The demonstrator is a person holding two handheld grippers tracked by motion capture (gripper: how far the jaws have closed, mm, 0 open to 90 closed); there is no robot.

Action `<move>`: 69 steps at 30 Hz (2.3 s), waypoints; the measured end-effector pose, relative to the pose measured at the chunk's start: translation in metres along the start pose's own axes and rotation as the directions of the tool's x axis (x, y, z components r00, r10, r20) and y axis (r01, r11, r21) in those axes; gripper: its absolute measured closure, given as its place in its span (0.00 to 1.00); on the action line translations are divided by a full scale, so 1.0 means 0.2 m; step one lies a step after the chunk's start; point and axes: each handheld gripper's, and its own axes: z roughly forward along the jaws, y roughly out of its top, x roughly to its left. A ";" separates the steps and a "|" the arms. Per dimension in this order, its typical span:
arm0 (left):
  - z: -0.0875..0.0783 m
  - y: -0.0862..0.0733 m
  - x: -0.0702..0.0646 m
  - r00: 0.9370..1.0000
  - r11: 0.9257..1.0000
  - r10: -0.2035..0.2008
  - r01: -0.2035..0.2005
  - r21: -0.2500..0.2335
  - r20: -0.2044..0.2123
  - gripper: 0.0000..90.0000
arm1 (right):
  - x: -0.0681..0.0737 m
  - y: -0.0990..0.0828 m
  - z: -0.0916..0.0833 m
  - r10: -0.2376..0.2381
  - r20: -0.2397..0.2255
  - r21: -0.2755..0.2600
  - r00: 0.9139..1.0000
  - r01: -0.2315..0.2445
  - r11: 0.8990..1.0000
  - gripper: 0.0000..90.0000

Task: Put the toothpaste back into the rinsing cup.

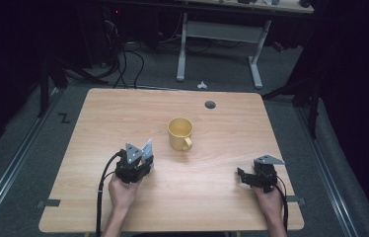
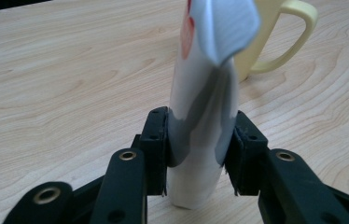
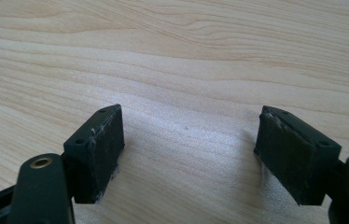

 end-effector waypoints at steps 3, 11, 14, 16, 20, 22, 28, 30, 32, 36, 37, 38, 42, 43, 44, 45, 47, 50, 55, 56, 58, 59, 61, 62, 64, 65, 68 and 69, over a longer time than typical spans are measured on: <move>0.00 0.00 0.00 1.000 1.000 -0.004 0.004 -0.001 0.006 0.72 | 0.00 0.00 0.00 0.000 0.000 0.000 1.000 0.000 1.000 0.26; -0.03 0.03 0.00 0.999 1.000 0.002 -0.001 -0.006 0.034 0.73 | 0.00 0.00 0.00 0.000 0.000 0.000 1.000 0.000 1.000 0.26; -0.05 0.06 0.01 0.996 1.000 -0.014 0.015 -0.015 0.083 0.73 | 0.00 0.00 0.00 0.000 0.000 0.000 1.000 0.000 1.000 0.26; -0.05 0.07 0.01 0.996 1.000 -0.009 0.010 -0.016 0.084 0.73 | 0.00 0.00 0.00 0.000 -0.001 0.000 1.000 0.000 1.000 0.26; -0.07 0.09 0.01 0.995 1.000 0.001 0.000 -0.015 0.104 0.73 | 0.00 0.00 0.00 0.000 0.000 0.000 1.000 0.000 1.000 0.26; -0.07 0.11 0.01 0.994 1.000 0.000 0.002 -0.017 0.107 0.73 | 0.00 0.00 0.00 0.000 0.000 0.000 1.000 0.000 1.000 0.26; -0.09 0.15 0.01 0.991 0.999 0.008 -0.004 -0.033 0.133 0.74 | 0.00 0.00 0.00 0.000 0.000 0.000 1.000 0.000 1.000 0.26; -0.09 0.17 0.01 0.989 0.999 0.002 0.004 -0.038 0.149 0.74 | 0.00 0.00 0.00 0.000 -0.001 0.000 1.000 0.000 1.000 0.26; -0.10 0.18 0.01 0.989 0.999 0.006 0.000 -0.039 0.147 0.74 | 0.00 0.00 0.00 0.000 0.000 0.000 1.000 0.000 1.000 0.26; -0.11 0.20 0.01 0.989 0.999 0.021 -0.015 -0.041 0.146 0.74 | 0.00 0.00 0.00 0.000 -0.001 0.000 1.000 0.000 1.000 0.26; -0.11 0.21 0.02 0.988 0.999 0.018 -0.011 -0.044 0.152 0.74 | 0.00 0.00 0.00 0.000 -0.001 0.000 1.000 0.000 1.000 0.26; -0.11 0.21 0.02 0.987 0.999 0.012 -0.004 -0.046 0.160 0.74 | 0.00 0.00 0.00 0.000 0.000 0.000 1.000 0.000 1.000 0.26; -0.12 0.24 0.03 0.987 0.999 0.017 -0.009 -0.048 0.157 0.74 | 0.00 0.00 0.00 0.000 -0.001 0.000 1.000 0.000 1.000 0.26; -0.13 0.26 0.03 0.986 0.998 0.022 -0.014 -0.053 0.163 0.74 | 0.00 0.00 0.00 0.000 0.000 0.000 1.000 0.000 1.000 0.26; -0.13 0.26 0.03 0.986 0.998 0.022 -0.014 -0.053 0.163 0.74 | 0.00 0.00 0.00 0.000 0.000 0.000 1.000 0.000 1.000 0.26; -0.13 0.28 0.03 0.985 0.998 0.019 -0.009 -0.057 0.171 0.74 | 0.00 0.00 0.00 0.002 0.001 0.000 1.000 -0.002 1.000 0.26; -0.13 0.29 0.03 0.984 0.998 0.026 -0.015 -0.060 0.175 0.74 | 0.00 0.00 0.00 0.003 0.002 -0.001 1.000 -0.003 1.000 0.26; -0.14 0.31 0.03 0.984 0.998 0.027 -0.017 -0.060 0.178 0.74 | 0.00 0.00 0.00 0.003 0.002 -0.001 1.000 -0.003 1.000 0.26; -0.13 0.35 0.04 0.981 0.998 0.019 -0.006 -0.069 0.195 0.74 | 0.00 0.00 0.00 0.003 0.002 -0.001 1.000 -0.003 1.000 0.26; -0.13 0.37 0.03 0.980 0.998 0.024 -0.011 -0.069 0.197 0.74 | 0.00 0.00 0.00 0.003 0.002 -0.001 1.000 -0.003 1.000 0.26; -0.12 0.38 0.03 0.980 0.998 0.028 -0.014 -0.069 0.198 0.74 | 0.00 0.00 0.00 0.003 0.002 -0.001 1.000 -0.003 1.000 0.26; -0.12 0.40 0.03 0.979 0.998 0.029 -0.015 -0.068 0.203 0.74 | 0.00 0.00 0.00 0.003 0.002 -0.001 1.000 -0.003 1.000 0.26; -0.11 0.41 0.03 0.978 0.998 0.028 -0.014 -0.068 0.205 0.74 | 0.00 0.00 0.00 0.004 0.002 -0.001 1.000 -0.004 1.000 0.26; -0.11 0.42 0.03 0.978 0.997 0.030 -0.016 -0.069 0.205 0.74 | 0.00 0.00 0.00 0.004 0.002 -0.001 1.000 -0.004 1.000 0.26; -0.11 0.45 0.03 0.978 0.997 0.036 -0.021 -0.075 0.207 0.74 | 0.00 0.00 0.00 0.002 0.002 -0.001 1.000 -0.002 1.000 0.26; -0.11 0.45 0.03 0.978 0.997 0.036 -0.021 -0.075 0.207 0.75 | 0.00 0.00 0.00 0.002 0.002 -0.001 1.000 -0.002 1.000 0.26; -0.10 0.47 0.02 0.978 0.997 0.042 -0.029 -0.069 0.205 0.75 | 0.00 0.00 0.00 0.002 0.001 -0.001 1.000 -0.002 1.000 0.26; -0.09 0.48 0.02 0.978 0.997 0.046 -0.033 -0.069 0.203 0.75 | 0.00 0.00 0.00 0.002 0.002 -0.001 1.000 -0.002 1.000 0.26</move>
